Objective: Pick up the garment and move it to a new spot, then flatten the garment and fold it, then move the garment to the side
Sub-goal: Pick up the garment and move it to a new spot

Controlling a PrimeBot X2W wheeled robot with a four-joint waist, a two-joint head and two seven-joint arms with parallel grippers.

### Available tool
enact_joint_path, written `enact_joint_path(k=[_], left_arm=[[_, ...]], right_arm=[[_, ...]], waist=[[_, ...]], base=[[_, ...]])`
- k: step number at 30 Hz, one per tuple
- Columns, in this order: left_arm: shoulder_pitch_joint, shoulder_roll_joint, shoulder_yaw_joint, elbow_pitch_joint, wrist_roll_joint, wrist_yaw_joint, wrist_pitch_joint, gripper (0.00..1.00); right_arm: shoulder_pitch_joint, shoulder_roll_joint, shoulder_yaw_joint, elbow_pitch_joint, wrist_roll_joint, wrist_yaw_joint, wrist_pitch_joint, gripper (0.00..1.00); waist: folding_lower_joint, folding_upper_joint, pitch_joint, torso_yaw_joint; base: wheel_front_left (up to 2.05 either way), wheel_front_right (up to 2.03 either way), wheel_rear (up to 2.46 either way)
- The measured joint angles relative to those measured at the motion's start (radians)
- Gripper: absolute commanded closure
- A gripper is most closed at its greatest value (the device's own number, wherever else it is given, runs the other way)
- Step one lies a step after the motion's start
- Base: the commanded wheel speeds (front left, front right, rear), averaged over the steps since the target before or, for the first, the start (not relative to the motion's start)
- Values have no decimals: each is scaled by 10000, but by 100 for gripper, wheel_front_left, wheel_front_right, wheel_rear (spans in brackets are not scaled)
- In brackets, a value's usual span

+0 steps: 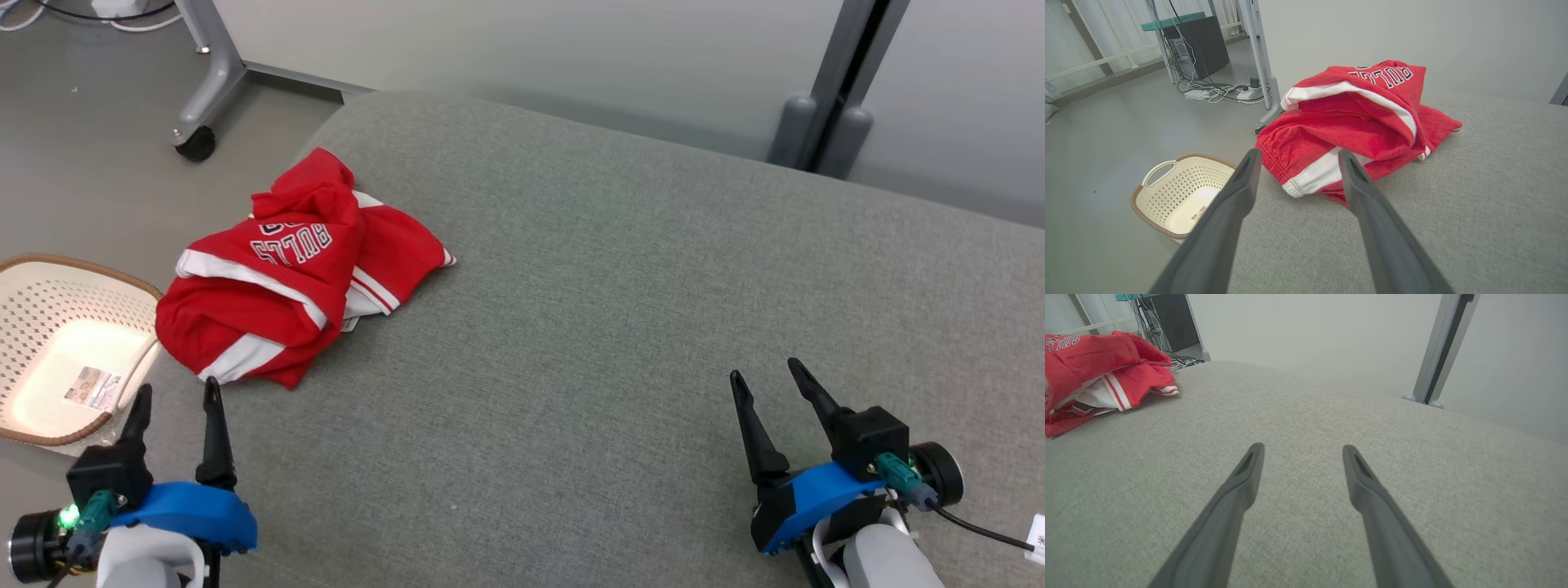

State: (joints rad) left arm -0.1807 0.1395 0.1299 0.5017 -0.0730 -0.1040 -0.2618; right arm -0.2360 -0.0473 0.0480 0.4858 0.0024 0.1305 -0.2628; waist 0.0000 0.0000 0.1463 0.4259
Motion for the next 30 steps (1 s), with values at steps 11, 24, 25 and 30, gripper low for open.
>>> enact_joint_path(k=[11,24,25,30], left_arm=[[-2143,771,-29,970,-1235,-247,0,0],[-3676,1582,-1490,3118,-3756,-253,-10,0],[-3761,1638,-1638,3335,-3917,-253,-12,0],[-4041,1724,-2341,4278,-4500,-253,-12,100]], right_arm=[[-612,-2,173,-8,-577,0,0,0],[-1038,40,142,-56,-834,6,-25,0],[-1044,48,174,-50,-830,6,-25,0],[-1080,50,205,25,-708,8,-27,0]], waist=[[2,1,1344,-734],[1,1,2228,-1355],[1,1,2244,-1396],[0,1,2235,-1563]], base=[[0,0,0],[0,0,0],[0,0,0],[0,0,0]])
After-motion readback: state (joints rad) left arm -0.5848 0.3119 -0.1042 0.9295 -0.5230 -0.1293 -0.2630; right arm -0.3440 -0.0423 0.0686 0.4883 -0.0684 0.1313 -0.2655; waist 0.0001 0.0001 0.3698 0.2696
